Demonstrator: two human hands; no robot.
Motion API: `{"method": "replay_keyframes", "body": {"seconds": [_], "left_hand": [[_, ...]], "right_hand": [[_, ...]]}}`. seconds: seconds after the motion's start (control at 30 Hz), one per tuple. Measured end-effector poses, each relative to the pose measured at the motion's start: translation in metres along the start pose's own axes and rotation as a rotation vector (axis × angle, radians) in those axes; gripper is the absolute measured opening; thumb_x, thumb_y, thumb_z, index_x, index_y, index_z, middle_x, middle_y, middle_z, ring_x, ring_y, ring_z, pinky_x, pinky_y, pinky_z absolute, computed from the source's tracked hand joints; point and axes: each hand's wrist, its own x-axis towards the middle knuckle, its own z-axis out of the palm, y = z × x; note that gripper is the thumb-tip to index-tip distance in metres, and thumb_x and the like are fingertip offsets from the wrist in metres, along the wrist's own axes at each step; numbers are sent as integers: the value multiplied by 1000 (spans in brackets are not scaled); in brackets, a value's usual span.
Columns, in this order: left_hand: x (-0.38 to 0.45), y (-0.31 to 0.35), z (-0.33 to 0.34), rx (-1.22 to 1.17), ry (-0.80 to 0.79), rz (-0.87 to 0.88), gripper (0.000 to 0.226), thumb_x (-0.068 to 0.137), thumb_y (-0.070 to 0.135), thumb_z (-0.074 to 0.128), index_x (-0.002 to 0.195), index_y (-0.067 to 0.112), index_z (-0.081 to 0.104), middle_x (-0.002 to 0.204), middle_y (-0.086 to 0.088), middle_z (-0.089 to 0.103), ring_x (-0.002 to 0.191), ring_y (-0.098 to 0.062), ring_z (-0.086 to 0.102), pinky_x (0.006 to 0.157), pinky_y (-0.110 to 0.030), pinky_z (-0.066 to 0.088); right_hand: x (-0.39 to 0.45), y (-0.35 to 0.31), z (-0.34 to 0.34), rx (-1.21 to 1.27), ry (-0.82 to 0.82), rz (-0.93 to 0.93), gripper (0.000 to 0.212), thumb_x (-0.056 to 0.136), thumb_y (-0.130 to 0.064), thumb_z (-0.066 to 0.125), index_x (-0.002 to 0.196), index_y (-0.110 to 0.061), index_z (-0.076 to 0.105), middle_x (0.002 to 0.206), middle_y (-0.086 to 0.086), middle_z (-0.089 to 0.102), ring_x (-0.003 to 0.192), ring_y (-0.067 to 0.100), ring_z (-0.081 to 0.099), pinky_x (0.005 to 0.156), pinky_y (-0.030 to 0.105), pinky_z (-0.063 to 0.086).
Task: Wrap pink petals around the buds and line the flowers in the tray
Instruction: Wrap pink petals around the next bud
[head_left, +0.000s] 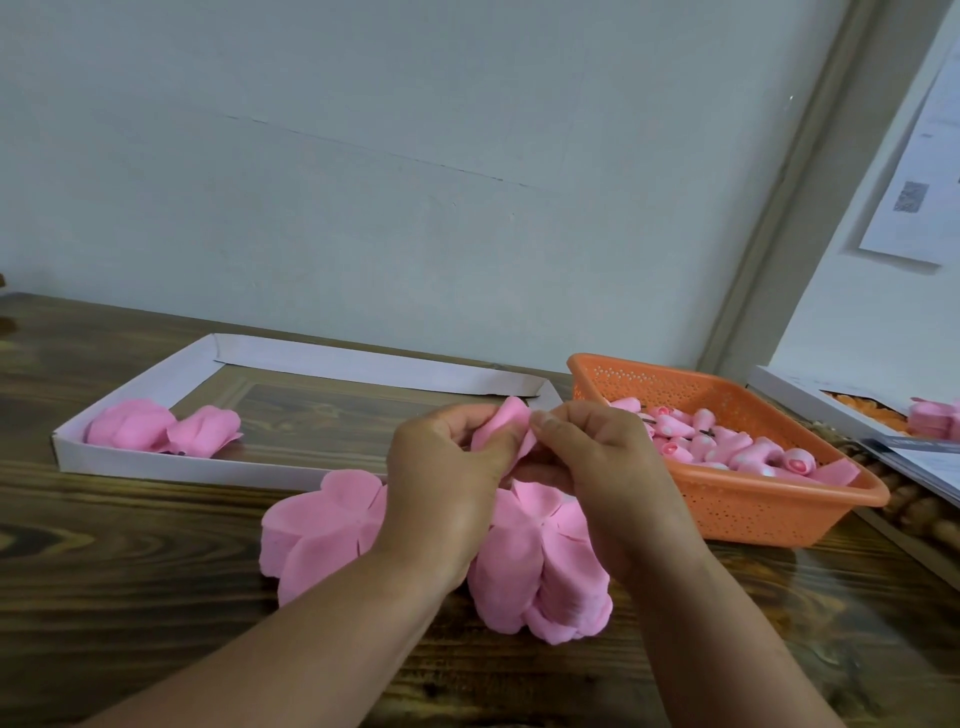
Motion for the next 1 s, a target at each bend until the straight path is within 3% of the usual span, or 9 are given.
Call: {"method": "replay_keyframes", "body": {"seconds": [0.07,0.2,0.37,0.5,0.7,0.87,1.0], "left_hand": [[1,0,0,5,-2,7,22,84,17,71,77,38,69,77,12,74,71,-7,71,58,-18,56],[4,0,-1,-8,28,-5,17,80,13,74,80,29,69,77,5,75,69,-9,72,56,-19,54],[5,-1,-2,50,51,2,22,80,9,73,82,30,66,82,3,74,74,-11,72,65,-25,59],[4,0,-2,9,29,33,23,82,10,71,81,33,67,78,7,75,71,-6,71,59,-17,55],[6,-1,-1,8,43,34,18,87,17,67,83,35,70,78,13,74,74,-2,70,62,-13,54],[5,2,0,-7,55,11,12,88,24,64,85,32,72,77,13,74,73,-2,70,61,-12,53],[4,5,1,-29,59,-24,22,84,42,60,74,27,73,73,2,74,72,-14,72,67,-26,58]], "right_hand": [[0,-1,1,-10,6,-4,42,94,-7,48,59,-17,70,68,14,71,68,26,72,64,28,58],[1,1,4,-93,52,-64,41,93,-10,50,57,-19,66,69,15,70,72,32,70,72,44,58],[-1,0,6,-79,33,-54,44,94,-11,50,56,-25,66,62,8,69,61,19,69,57,28,54],[0,3,6,-49,19,-47,38,95,-11,49,63,-19,69,70,14,71,69,26,71,67,34,59],[1,4,5,-37,22,-91,38,93,-8,48,68,-21,74,71,7,72,74,20,71,72,31,58],[-1,2,7,-68,38,-114,38,87,3,44,72,-16,74,76,10,73,80,28,70,80,42,56],[-2,2,8,-135,90,-110,34,87,3,47,84,-17,74,83,9,73,86,28,69,86,49,53]]}}
